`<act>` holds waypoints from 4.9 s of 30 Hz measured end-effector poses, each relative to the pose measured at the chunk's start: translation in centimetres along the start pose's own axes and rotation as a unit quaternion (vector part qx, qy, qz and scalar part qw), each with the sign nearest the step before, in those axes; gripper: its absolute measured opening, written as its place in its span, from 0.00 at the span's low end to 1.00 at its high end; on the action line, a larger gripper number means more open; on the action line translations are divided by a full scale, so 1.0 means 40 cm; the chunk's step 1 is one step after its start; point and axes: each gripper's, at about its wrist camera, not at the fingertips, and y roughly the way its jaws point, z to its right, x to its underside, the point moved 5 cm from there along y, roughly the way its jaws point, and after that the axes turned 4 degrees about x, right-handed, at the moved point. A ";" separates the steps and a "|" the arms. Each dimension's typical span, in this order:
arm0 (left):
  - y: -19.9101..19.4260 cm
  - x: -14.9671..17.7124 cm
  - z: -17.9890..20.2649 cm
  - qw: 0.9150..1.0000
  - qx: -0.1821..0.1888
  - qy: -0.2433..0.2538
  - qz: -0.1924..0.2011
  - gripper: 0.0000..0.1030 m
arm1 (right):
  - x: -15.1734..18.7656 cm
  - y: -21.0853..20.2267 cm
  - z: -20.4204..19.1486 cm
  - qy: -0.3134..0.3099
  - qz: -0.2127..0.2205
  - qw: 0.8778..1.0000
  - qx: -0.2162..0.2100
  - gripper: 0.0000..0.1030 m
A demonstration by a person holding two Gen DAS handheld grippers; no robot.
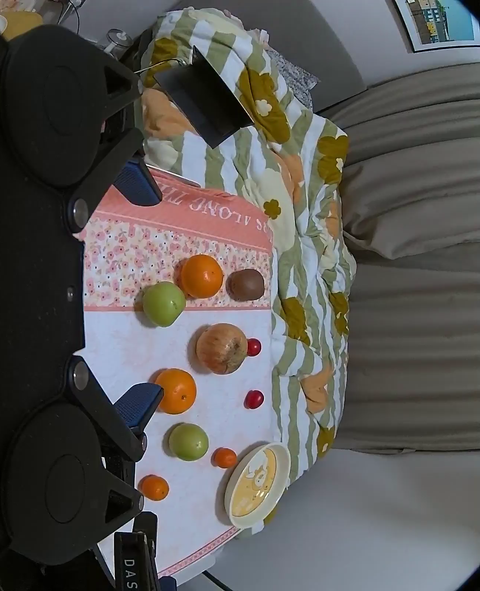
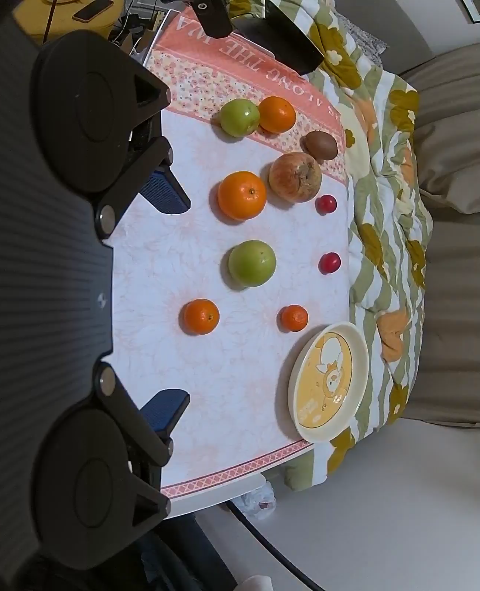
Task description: Organize fruits
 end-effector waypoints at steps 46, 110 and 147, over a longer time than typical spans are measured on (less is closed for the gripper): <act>-0.003 -0.004 -0.012 1.000 0.000 -0.006 0.000 1.00 | 0.002 -0.012 -0.011 -0.006 0.001 1.000 0.002 1.00; 0.320 0.024 -0.109 0.982 0.113 0.154 -0.006 0.93 | 0.011 0.202 -0.178 -0.049 0.045 0.996 -0.055 1.00; 0.397 0.065 -0.074 0.978 0.144 0.145 -0.045 0.56 | -0.053 0.364 -0.295 -0.114 0.044 0.985 -0.120 0.73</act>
